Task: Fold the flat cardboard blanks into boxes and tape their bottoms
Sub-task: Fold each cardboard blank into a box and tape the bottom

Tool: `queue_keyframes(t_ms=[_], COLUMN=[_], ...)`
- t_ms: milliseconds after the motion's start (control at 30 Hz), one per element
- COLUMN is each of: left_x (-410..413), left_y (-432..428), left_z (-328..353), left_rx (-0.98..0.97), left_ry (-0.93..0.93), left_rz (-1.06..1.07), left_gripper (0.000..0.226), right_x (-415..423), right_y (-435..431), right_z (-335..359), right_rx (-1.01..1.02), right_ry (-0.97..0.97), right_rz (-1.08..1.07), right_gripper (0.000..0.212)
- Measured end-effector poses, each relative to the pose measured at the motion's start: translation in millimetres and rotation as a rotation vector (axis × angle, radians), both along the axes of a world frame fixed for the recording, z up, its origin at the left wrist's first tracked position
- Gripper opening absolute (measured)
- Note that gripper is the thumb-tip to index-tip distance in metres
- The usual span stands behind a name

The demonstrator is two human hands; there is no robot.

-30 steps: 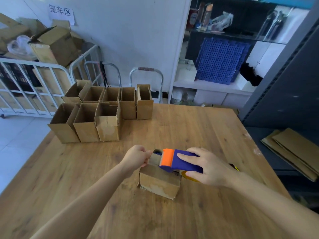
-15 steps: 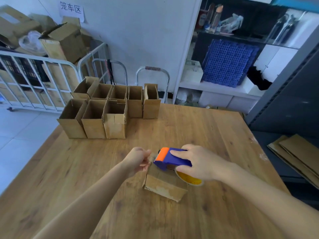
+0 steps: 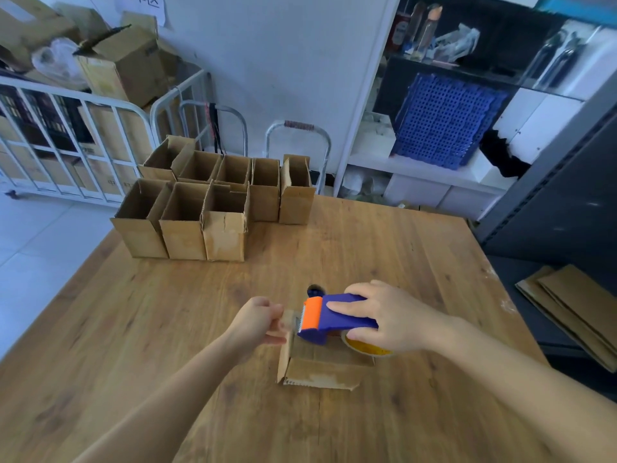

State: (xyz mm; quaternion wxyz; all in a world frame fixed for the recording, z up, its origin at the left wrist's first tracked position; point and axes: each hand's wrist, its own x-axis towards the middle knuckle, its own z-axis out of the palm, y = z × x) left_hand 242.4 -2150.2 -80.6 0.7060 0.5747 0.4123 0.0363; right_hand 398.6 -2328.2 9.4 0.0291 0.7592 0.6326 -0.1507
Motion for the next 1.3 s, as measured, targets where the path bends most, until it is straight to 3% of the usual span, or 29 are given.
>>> queue_keyframes(t_ms=[67, 233, 533, 800, 900, 967, 1100, 1300], left_x=[-8.4, -21.1, -20.0, -31.0, -34.3, -31.8, -25.9, -15.9], left_y=[-2.7, -14.8, -26.0, -25.2, -22.6, -23.3, -36.8, -44.5], left_z=[-1.5, -9.5, 2.0, 0.0, -7.7, -9.8, -19.6, -26.8], left_rx=[-0.026, 0.166, 0.461, 0.290, -0.024, -0.178, 0.069, 0.149], left_ry=[-0.051, 0.020, 0.104, 0.204, 0.042, -0.021, 0.100, 0.110], left_rz=[-0.053, -0.175, -0.141, -0.177, -0.021, 0.120, 0.065, 0.018], left_gripper=[0.012, 0.054, 0.062, 0.052, 0.045, 0.026, 0.022, 0.029], right_x=[1.0, 5.6, 6.0, -7.2, -8.0, -7.6, -7.4, -6.7], right_y=[2.3, 2.2, -8.9, 4.1, 6.5, 6.9, 7.5, 6.3], right_z=[-1.1, -0.2, -0.2, 6.3, 7.6, 7.7, 7.0, 4.9], right_rx=[0.003, 0.024, 0.066, -0.009, -0.030, -0.036, -0.039, -0.032], right_ry=[-0.002, 0.051, 0.097, 0.028, 0.029, 0.025, 0.017, 0.009], right_rz=[0.008, -0.014, 0.015, 0.062, 0.069, 0.077, 0.089, 0.094], right_gripper=[0.054, 0.054, 0.056, 0.051, 0.050, 0.050, 0.050, 0.051])
